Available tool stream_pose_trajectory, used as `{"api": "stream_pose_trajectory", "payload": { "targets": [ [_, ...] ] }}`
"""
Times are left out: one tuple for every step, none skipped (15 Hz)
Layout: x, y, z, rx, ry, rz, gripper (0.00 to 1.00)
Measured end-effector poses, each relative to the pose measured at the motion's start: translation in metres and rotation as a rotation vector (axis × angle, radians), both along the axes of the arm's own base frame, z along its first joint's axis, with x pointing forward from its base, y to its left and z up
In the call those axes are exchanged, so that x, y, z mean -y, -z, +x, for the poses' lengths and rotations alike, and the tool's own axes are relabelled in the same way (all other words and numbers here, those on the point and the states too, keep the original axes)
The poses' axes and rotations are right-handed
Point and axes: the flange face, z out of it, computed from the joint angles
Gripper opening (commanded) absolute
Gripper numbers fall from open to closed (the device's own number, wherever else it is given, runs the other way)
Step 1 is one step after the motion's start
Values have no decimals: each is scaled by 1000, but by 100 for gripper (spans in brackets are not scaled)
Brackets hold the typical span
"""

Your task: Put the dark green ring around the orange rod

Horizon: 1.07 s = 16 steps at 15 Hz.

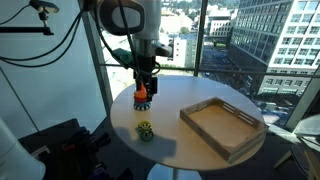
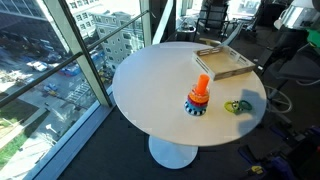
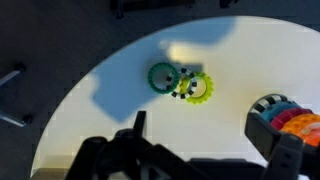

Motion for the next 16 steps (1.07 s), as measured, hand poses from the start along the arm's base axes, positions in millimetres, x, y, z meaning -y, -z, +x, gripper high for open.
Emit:
{"api": "stream_pose_trajectory", "payload": {
  "targets": [
    [1, 5, 1, -11, 2, -1, 100],
    [1, 9, 1, -19, 2, -1, 100],
    [1, 10, 1, -21, 2, -1, 100],
    [1, 10, 1, -21, 2, -1, 100],
    [1, 10, 1, -21, 1, -1, 100],
    [1, 10, 1, -21, 1, -1, 100],
    [0, 10, 1, -22, 1, -1, 100],
    [0, 11, 0, -24, 1, -1, 100],
    [1, 13, -1, -30, 5, 1, 100],
    [3, 16, -3, -37, 11, 3, 100],
    [6, 20, -5, -43, 21, 6, 100],
    [10, 25, -8, -44, 37, 9, 100],
    [15, 30, -9, -42, 56, 14, 100],
    [20, 37, -11, -42, 79, 20, 100],
    [25, 43, -13, -42, 100, 25, 100],
    [30, 51, -13, -45, 120, 31, 100]
  ]
}}
